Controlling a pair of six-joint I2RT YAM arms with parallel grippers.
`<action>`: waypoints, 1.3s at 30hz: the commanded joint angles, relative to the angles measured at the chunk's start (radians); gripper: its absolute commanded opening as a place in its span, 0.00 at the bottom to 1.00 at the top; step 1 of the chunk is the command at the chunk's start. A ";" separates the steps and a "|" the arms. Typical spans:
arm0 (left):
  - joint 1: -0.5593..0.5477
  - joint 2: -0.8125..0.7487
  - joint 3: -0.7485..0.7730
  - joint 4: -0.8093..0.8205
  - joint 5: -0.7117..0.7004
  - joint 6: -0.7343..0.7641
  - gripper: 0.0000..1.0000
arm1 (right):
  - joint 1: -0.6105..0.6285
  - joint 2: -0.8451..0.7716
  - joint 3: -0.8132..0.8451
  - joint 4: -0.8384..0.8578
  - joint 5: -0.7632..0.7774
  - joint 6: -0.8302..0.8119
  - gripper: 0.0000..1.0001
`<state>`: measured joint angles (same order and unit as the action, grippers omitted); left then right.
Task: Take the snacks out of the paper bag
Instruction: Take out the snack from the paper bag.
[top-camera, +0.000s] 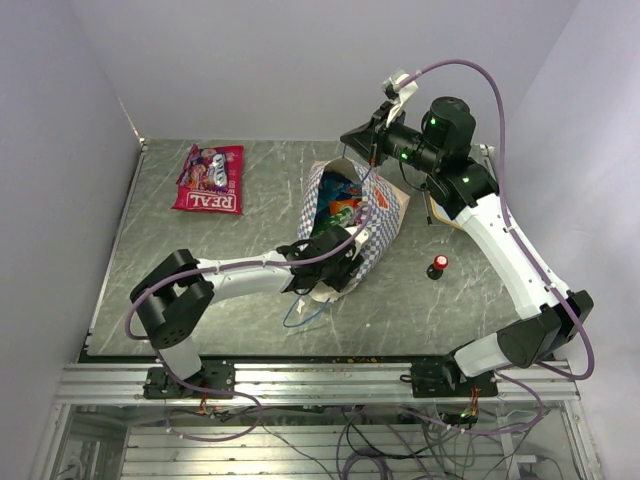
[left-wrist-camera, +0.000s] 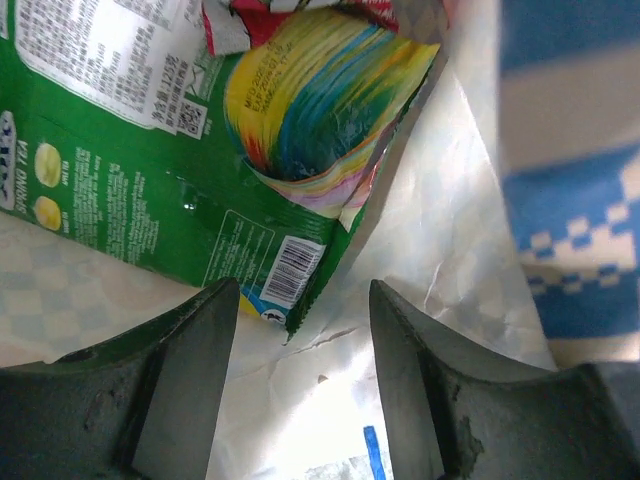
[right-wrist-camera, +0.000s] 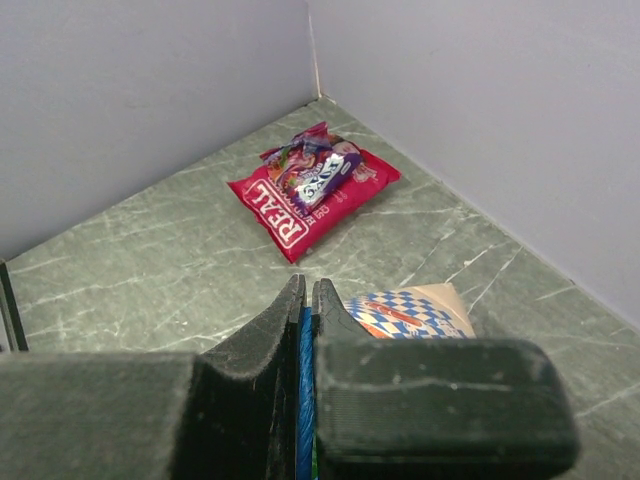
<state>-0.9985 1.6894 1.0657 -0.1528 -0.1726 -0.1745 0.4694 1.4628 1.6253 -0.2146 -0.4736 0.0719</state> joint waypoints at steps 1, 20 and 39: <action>-0.003 0.018 -0.045 0.070 0.020 0.008 0.66 | 0.000 -0.036 0.057 0.037 -0.003 0.009 0.00; 0.008 0.184 0.079 0.018 -0.216 -0.008 0.25 | -0.002 -0.058 0.057 0.005 -0.031 -0.006 0.00; 0.008 -0.289 0.103 -0.294 -0.010 -0.153 0.07 | -0.002 -0.107 -0.013 0.017 -0.023 -0.057 0.00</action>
<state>-0.9939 1.4750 1.1179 -0.3607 -0.2577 -0.2893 0.4686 1.3979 1.6070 -0.2939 -0.4797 0.0242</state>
